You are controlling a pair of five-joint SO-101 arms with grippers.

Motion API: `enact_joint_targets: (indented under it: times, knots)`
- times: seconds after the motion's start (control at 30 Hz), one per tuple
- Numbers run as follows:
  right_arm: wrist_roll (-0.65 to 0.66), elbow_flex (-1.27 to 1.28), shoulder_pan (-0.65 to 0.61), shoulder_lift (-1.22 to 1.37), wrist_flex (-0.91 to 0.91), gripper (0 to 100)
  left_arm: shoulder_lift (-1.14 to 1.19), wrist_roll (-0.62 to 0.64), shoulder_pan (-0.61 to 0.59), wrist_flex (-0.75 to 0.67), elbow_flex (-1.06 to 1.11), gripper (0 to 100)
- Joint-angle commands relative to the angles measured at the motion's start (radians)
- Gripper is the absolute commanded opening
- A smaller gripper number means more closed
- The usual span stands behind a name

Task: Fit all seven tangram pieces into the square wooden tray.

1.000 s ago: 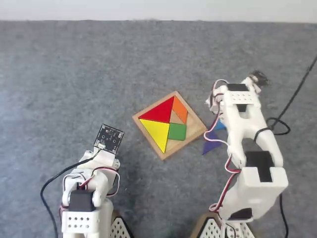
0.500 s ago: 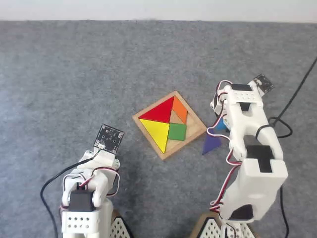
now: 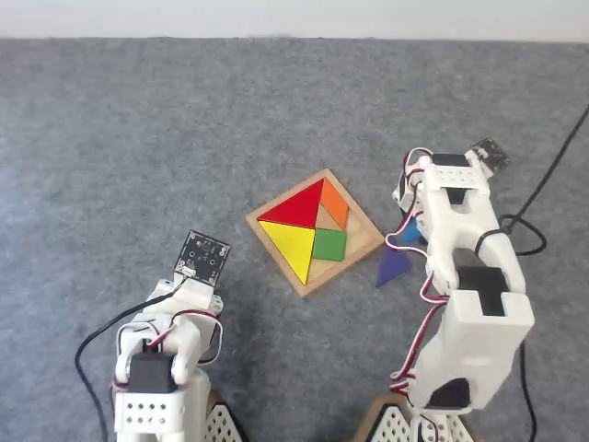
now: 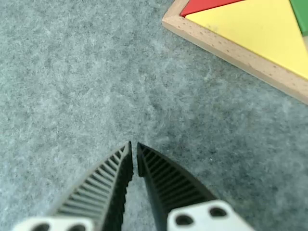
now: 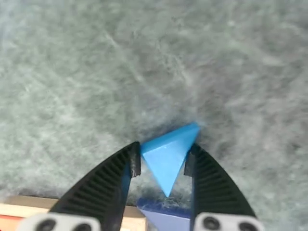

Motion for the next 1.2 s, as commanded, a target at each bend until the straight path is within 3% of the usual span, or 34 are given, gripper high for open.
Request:
enact_joint_targets:
  times: [0.0,0.27,0.6,0.9,1.17]
  knots:
    - [0.032,-0.034,0.021,-0.005,0.005,10.3,-0.023,-0.011,-0.005,0.003,-0.007,2]
    - [0.167,-0.054,-0.013,-0.14,0.11,5.8,-0.023,-0.011,-0.005,0.003,-0.007,2]
    - [0.264,0.1,-0.232,-0.346,0.119,6.1,-0.023,-0.011,-0.005,0.003,-0.007,2]
    - [0.183,0.178,-0.47,-0.315,-0.015,6.2,-0.023,-0.011,-0.005,0.003,-0.007,2]
    - [0.13,0.176,-0.542,-0.26,-0.025,6.2,-0.023,-0.011,-0.005,0.003,-0.007,2]
